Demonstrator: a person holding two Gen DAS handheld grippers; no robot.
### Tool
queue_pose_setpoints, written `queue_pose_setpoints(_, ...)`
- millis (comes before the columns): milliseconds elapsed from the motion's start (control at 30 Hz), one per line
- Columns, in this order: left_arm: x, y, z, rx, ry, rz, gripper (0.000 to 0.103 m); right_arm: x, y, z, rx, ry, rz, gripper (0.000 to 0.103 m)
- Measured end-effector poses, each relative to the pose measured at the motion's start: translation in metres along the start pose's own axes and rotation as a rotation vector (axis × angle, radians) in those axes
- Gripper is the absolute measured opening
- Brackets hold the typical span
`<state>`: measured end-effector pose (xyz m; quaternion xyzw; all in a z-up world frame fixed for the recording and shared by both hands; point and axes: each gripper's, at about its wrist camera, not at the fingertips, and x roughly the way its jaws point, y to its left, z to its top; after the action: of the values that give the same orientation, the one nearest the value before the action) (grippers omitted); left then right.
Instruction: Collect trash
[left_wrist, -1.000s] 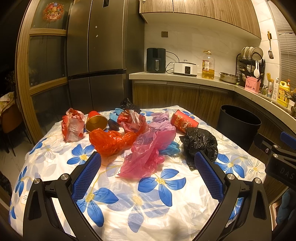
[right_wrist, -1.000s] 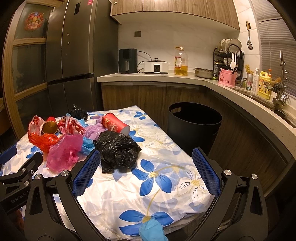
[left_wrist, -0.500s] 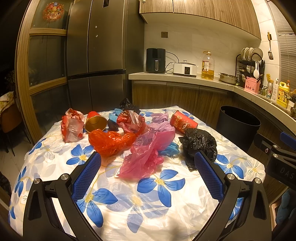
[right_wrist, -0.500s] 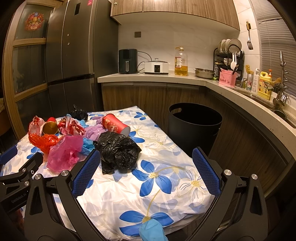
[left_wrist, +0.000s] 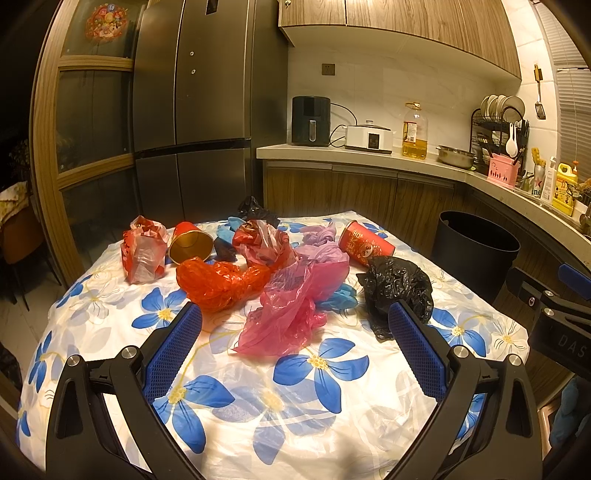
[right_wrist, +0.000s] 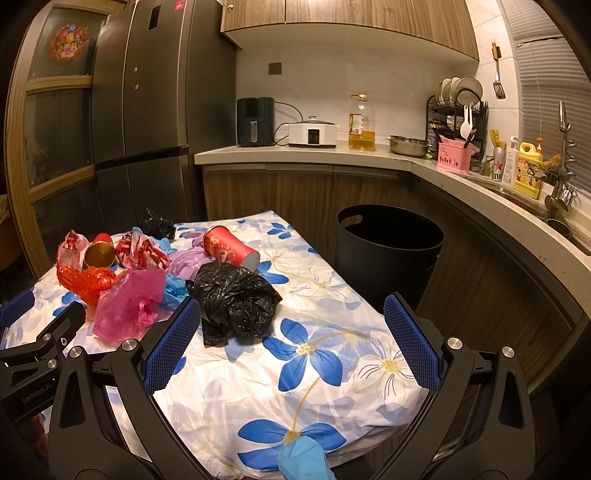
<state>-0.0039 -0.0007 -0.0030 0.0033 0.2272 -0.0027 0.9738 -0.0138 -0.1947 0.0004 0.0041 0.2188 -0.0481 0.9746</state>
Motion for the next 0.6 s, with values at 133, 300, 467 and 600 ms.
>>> queue_pose_setpoints(133,0.0005,-0.0011,0.0009,-0.001,0.001,0.000,0.097,0.0018,0.0006,0.0017,-0.002,0.002,0.003,0.098)
queue_pose_setpoints(300,0.0009,-0.0019,0.0011,0.001,0.002,-0.002,0.097,0.0024,0.0004,0.0005,-0.001,0.002,0.002,0.098)
queue_pose_setpoints(467,0.0024,-0.0056,0.0025,0.002,0.005,-0.001,0.097,0.0027,-0.0015,-0.0015,-0.001,0.003,0.002,0.098)
queue_pose_setpoints(600,0.0029,-0.0056,0.0013,-0.010,0.005,0.004,0.097,0.0053,-0.0017,-0.0030,-0.003,0.004,0.015,0.098)
